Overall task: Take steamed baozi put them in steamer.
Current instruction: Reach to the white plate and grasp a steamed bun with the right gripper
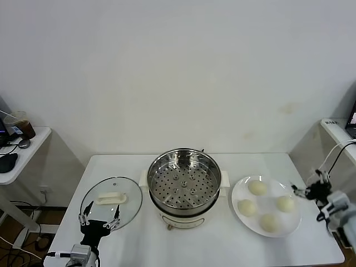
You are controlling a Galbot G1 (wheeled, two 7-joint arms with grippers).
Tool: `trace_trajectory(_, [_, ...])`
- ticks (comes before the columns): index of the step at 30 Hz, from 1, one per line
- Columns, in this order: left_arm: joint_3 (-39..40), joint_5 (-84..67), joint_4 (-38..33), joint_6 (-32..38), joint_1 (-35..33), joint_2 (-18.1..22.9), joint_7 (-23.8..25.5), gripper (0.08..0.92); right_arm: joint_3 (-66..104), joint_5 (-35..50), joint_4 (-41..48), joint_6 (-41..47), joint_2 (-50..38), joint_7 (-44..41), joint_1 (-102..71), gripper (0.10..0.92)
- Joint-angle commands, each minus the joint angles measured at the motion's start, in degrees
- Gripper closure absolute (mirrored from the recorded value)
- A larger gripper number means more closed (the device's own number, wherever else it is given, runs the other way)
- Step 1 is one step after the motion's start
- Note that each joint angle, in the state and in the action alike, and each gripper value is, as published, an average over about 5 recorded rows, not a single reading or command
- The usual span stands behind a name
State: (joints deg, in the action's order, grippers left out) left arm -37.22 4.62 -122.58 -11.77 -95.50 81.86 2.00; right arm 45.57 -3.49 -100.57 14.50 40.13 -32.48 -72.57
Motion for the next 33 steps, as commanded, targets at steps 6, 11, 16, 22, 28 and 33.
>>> trace_trajectory(6, [-0.2,0.3,-1.9,-0.1,-0.8,2.0,0.1,0.177,-39.9,-15.7,13.5,-1.8,-16.2,-34.0,44.0,0.203])
trace_trajectory(11, [-0.7,0.1,-2.5,-0.4,-0.9,2.7,0.0,0.177,-61.2,-17.2,20.9,-6.4,-12.1,-36.8,61.1,0.203])
trace_trajectory(16, [-0.9,0.1,-2.7,-0.5,-1.2,3.1,-0.2,0.177,-68.8,-20.1,28.3,-10.1,-4.7,-37.9,65.5,0.203])
trace_trajectory(22, [-1.4,0.1,-2.3,-0.6,-1.7,3.2,-0.3,0.177,-70.6,-20.8,33.5,-13.2,0.9,-40.3,65.6,0.203])
trace_trajectory(28, [-1.3,0.0,-2.3,-0.8,-1.9,3.7,-0.2,0.177,-67.4,-19.6,38.7,-16.9,4.5,-39.9,63.1,0.203])
trace_trajectory(33, [-1.1,0.1,-2.2,-0.9,-1.9,3.8,-0.2,0.177,-64.2,-23.4,42.3,-18.1,6.8,-39.1,61.6,0.203])
